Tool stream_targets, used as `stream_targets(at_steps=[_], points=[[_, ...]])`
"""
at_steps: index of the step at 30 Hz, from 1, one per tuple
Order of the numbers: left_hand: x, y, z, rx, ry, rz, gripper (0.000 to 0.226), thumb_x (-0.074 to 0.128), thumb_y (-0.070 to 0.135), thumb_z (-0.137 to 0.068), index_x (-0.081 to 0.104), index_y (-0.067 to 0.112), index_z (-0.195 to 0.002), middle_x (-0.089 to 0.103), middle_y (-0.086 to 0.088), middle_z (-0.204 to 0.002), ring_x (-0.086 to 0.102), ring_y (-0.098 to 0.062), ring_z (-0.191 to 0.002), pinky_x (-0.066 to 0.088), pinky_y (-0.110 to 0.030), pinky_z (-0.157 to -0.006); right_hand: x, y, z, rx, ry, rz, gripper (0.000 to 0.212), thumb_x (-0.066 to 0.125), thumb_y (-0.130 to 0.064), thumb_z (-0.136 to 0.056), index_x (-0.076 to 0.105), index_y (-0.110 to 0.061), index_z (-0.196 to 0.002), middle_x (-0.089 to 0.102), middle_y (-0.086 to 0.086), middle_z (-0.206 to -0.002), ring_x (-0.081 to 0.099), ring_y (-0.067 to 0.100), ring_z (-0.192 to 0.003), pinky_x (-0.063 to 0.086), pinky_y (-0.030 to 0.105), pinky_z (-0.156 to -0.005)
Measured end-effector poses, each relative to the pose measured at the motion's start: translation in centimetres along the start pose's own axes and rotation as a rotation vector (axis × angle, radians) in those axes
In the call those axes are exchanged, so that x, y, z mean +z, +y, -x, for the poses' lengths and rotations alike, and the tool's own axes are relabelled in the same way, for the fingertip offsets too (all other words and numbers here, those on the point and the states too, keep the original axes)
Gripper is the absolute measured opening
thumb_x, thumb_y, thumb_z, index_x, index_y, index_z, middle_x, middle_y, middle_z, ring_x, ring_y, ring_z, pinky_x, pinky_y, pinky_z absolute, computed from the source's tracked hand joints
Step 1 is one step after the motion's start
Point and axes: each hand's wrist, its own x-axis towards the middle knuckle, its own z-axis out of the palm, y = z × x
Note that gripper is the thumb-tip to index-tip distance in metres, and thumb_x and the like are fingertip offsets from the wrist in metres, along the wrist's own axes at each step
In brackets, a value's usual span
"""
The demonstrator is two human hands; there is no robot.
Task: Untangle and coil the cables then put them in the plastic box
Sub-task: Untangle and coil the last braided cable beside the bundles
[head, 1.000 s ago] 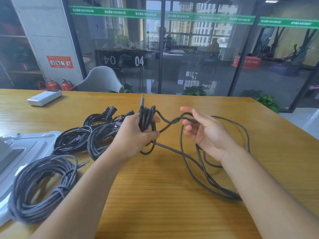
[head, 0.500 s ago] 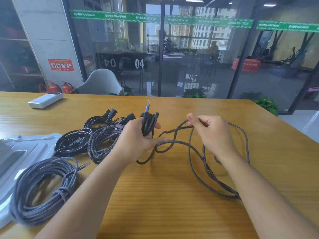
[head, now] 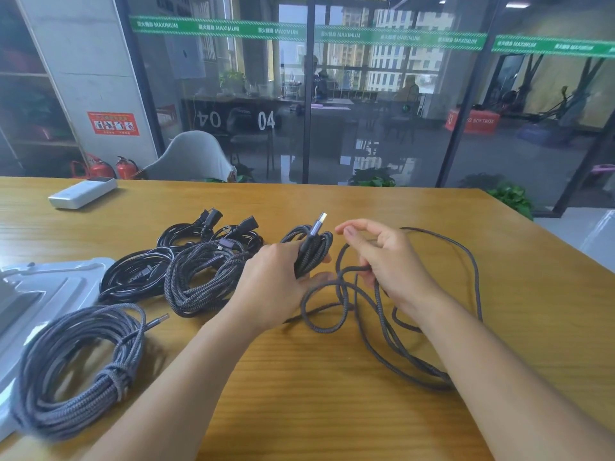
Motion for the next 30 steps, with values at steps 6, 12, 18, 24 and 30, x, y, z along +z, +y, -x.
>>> stream_targets(at_steps=[6,12,18,24,30], points=[[-0.6,0.6,0.2,0.018,-0.099,0.335,0.025,0.071,0.033,-0.099,0.068,0.028,-0.074,0.052,-0.014,-0.062,0.044,-0.015,-0.057,0.04,-0.031,-0.058,0.6,-0.2,0.0,-0.023,0.197,0.0,0.016,0.063,-0.033,-0.104,0.075,-0.023,-0.103,0.051,-0.009,-0.05,0.05,0.006,-0.042,0.043,0.019,-0.046],[-0.6,1.2,0.3,0.082,-0.202,0.354,0.033,0.08,0.045,-0.087,0.066,0.016,-0.083,0.05,-0.014,-0.061,0.042,-0.02,-0.056,0.037,-0.031,-0.055,0.6,0.5,-0.2,-0.058,0.294,0.084,0.012,0.065,-0.036,-0.103,0.074,-0.029,-0.1,0.055,-0.01,-0.048,0.051,0.008,-0.046,0.047,0.033,-0.052],[-0.1,0.6,0.2,0.021,-0.046,0.299,0.04,0.07,0.024,-0.098,0.052,-0.004,-0.077,0.045,-0.005,-0.058,0.038,-0.019,-0.052,0.034,-0.033,-0.051,1.1,-0.6,0.6,-0.012,0.178,0.07,0.019,0.061,-0.044,-0.103,0.067,-0.032,-0.116,0.066,-0.006,-0.062,0.062,0.005,-0.053,0.054,0.026,-0.055],[-0.7,-0.7,-0.3,-0.062,0.104,0.292,0.042,0.067,0.022,-0.1,0.049,-0.004,-0.072,0.042,-0.004,-0.056,0.035,-0.019,-0.05,0.031,-0.032,-0.049,2.1,-1.4,1.2,0.049,-0.137,0.001,0.078,0.082,-0.026,-0.089,0.037,-0.039,-0.152,0.081,-0.004,-0.095,0.075,0.008,-0.092,0.056,0.022,-0.073],[-1.6,-1.0,-0.6,-0.135,0.195,0.289,0.04,0.068,0.02,-0.099,0.047,0.007,-0.067,0.042,0.002,-0.051,0.035,-0.012,-0.044,0.031,-0.023,-0.045,0.0,-1.6,0.4,0.199,-0.275,0.227,0.053,0.078,-0.024,-0.093,0.057,-0.033,-0.141,0.08,-0.012,-0.1,0.07,0.001,-0.103,0.048,0.03,-0.102]])
